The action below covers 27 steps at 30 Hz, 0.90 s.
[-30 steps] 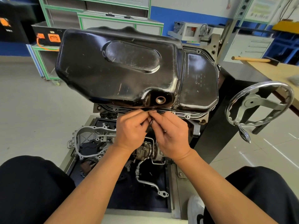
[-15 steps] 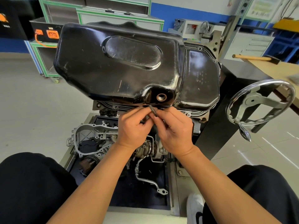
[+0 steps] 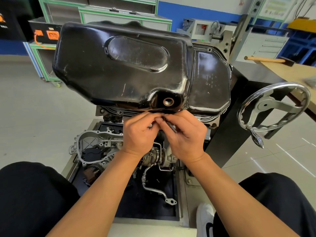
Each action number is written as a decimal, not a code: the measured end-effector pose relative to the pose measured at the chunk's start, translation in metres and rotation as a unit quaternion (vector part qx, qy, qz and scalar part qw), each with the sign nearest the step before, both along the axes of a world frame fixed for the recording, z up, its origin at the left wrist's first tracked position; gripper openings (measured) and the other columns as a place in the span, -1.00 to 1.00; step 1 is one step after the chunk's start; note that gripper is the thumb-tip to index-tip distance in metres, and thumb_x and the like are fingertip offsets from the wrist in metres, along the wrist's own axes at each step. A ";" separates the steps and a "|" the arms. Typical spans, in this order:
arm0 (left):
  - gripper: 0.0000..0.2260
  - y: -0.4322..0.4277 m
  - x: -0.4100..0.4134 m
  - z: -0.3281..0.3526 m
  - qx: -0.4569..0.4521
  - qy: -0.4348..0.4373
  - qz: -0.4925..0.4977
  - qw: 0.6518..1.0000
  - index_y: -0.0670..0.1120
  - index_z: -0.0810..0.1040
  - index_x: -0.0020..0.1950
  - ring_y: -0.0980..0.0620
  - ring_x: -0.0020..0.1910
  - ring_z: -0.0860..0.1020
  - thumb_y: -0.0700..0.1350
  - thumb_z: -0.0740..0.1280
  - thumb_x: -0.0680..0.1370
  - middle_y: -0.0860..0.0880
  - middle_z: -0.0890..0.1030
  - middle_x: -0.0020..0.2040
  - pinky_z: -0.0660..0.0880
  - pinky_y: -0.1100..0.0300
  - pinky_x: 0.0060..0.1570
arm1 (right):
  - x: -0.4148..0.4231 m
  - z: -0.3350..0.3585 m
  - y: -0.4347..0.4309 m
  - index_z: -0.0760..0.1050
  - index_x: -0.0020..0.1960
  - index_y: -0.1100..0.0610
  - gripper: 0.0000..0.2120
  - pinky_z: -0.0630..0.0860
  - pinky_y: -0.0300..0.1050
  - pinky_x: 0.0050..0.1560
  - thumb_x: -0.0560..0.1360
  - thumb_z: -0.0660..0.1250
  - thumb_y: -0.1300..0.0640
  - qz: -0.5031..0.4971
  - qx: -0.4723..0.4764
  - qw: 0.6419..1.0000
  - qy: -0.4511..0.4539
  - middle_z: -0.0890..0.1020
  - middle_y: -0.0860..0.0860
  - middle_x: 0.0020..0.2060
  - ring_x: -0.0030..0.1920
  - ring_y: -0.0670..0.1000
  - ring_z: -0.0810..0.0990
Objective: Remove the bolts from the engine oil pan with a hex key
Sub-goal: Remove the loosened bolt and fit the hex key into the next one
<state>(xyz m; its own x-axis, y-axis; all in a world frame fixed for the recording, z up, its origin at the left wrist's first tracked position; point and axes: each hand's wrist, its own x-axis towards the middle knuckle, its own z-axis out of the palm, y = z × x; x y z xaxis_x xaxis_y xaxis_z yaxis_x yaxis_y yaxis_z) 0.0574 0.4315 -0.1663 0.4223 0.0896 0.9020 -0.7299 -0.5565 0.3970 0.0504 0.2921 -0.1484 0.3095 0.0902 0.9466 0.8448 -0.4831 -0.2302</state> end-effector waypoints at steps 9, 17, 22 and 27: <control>-0.77 0.005 -0.006 0.005 0.036 0.035 -0.042 0.998 -0.22 0.68 0.11 0.15 -0.03 0.65 -0.36 0.37 0.49 -0.07 0.71 0.00 0.60 0.20 0.00 | -0.003 -0.003 0.002 0.66 -0.10 0.33 -0.92 0.56 -0.11 -0.30 0.42 0.51 0.37 -0.006 -0.026 0.999 0.020 0.65 0.12 -0.30 -0.33 0.05 0.61; -0.89 0.009 -0.005 0.003 0.037 0.021 -0.018 0.999 -0.26 0.72 -0.09 0.01 -0.22 0.67 -0.40 0.50 0.42 -0.08 0.71 -0.20 0.62 0.06 -0.26 | -0.008 -0.008 0.006 0.68 -0.07 0.30 -0.82 0.42 -0.41 -0.17 0.37 0.59 0.27 0.021 0.035 0.993 0.107 0.61 0.03 -0.29 -0.26 -0.20 0.48; -0.85 0.004 -0.001 0.003 0.021 0.003 -0.017 1.000 -0.24 0.70 -0.18 0.00 -0.30 0.63 -0.41 0.36 0.45 -0.06 0.68 -0.27 0.56 0.04 -0.34 | -0.009 -0.004 0.008 0.69 -0.12 0.31 -0.85 0.42 -0.36 -0.20 0.34 0.59 0.37 0.030 0.048 0.995 0.086 0.64 0.10 -0.28 -0.27 -0.19 0.50; -0.82 0.004 -0.003 0.002 0.029 0.015 -0.048 0.998 -0.23 0.70 0.04 -0.01 -0.08 0.69 -0.33 0.37 0.49 -0.11 0.71 -0.06 0.64 0.06 -0.08 | -0.008 -0.006 0.007 0.69 -0.11 0.32 -0.88 0.56 -0.19 -0.18 0.36 0.56 0.38 0.049 0.037 0.996 0.071 0.68 0.12 -0.25 -0.23 -0.03 0.61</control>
